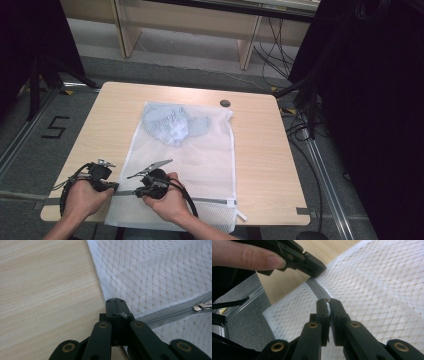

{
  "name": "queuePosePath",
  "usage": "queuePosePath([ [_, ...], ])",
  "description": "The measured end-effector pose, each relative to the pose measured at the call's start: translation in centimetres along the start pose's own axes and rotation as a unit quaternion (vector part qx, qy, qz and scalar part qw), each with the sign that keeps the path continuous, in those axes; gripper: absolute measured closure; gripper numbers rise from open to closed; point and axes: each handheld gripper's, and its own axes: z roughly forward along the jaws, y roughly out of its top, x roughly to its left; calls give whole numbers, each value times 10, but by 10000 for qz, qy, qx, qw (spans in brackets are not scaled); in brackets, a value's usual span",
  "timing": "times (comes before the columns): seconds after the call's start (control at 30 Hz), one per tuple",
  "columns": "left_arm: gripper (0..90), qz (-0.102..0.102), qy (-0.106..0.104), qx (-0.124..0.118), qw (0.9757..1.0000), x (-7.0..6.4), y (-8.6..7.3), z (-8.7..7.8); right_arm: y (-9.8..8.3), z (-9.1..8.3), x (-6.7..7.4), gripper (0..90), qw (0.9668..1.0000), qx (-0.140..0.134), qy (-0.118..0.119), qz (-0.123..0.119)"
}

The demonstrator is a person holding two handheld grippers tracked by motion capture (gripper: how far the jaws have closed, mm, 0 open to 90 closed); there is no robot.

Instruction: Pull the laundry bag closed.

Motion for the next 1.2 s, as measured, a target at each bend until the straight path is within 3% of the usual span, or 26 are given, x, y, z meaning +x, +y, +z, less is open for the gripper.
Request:
queuePosePath([
  [0.27, 900, -6, -1, -2, 10000, 0, 0, 0, -1, -1, 0, 871, 10000, -16, -4, 3],
  [0.33, 900, -8, -12, 113, 9999, 0, 1, -1, -1, -2, 0, 871, 10000, 5, 17, 55],
  [0.4, 900, -6, 2, -4, 10000, 0, 0, 0, -1, -2, 0, 871, 9999, 2, 47, 97],
  [0.47, 900, -20, -9, 26, 10000, 0, 0, 0, -1, -3, -2, 871, 10000, -74, -9, -66],
  [0.57, 900, -1, -14, 155, 9999, 0, 1, -2, -2, -4, 0, 870, 10000, 6, -2, 70],
  [0.7, 900, -6, -14, 131, 9999, 0, 1, -2, -3, -6, -2, 871, 10000, -19, -10, 42],
  [0.77, 900, -7, 10, -11, 10000, 0, 0, 0, -4, -6, -2, 871, 10000, -9, 10, 89],
  [0.9, 900, -9, -19, 149, 9999, 1, 1, -2, -5, -8, -3, 871, 10000, -9, 9, 90],
  [1.2, 900, -9, -21, 146, 9999, 1, 1, -2, -7, -11, -6, 871, 10000, -39, -25, 57],
])
